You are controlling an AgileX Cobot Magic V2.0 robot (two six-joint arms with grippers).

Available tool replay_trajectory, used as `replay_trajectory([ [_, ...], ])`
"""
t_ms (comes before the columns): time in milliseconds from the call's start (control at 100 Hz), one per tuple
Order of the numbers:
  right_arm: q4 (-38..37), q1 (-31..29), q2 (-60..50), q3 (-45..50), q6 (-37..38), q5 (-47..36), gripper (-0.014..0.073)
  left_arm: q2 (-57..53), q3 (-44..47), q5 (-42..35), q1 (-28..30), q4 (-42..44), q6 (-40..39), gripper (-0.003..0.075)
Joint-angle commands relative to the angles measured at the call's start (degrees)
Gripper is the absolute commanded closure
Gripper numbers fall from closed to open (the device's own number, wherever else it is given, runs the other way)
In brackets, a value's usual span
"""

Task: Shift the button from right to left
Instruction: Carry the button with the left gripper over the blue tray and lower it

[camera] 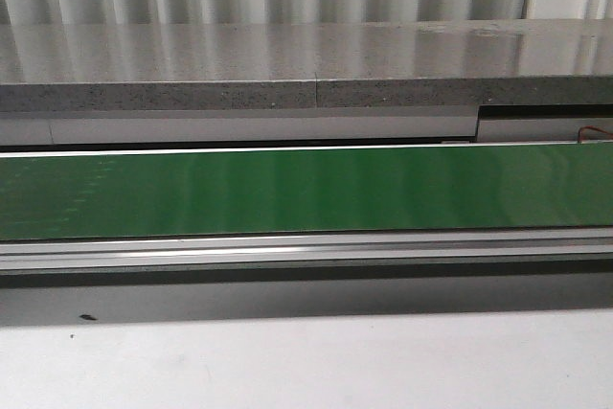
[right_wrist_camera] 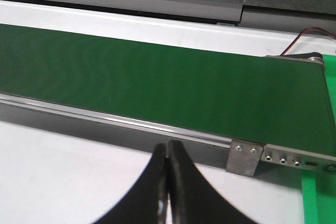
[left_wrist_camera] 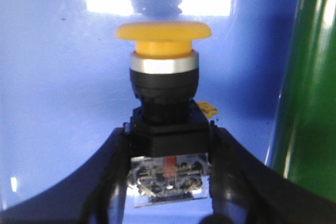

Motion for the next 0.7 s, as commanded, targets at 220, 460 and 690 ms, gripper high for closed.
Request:
replay_trajectory([
  [220,-0.71,0.11,0.52,-1.32,-0.42,-4.60,0.0662,2.29,-1.60,-1.60,0.15,-1.47,-0.36,0.0526],
  [460,-0.71,0.11,0.52,-1.32,-0.42,-4.60,0.0662,2.69,-3.26,0.90,0.15,-1.47,-0.36,0.0235],
  [690,-0.71,0.11,0.52,-1.32,-0.42,-4.60,0.0662,-3.49,-4.57,-2.46,0.15,-4.37,-0.36,0.0535],
])
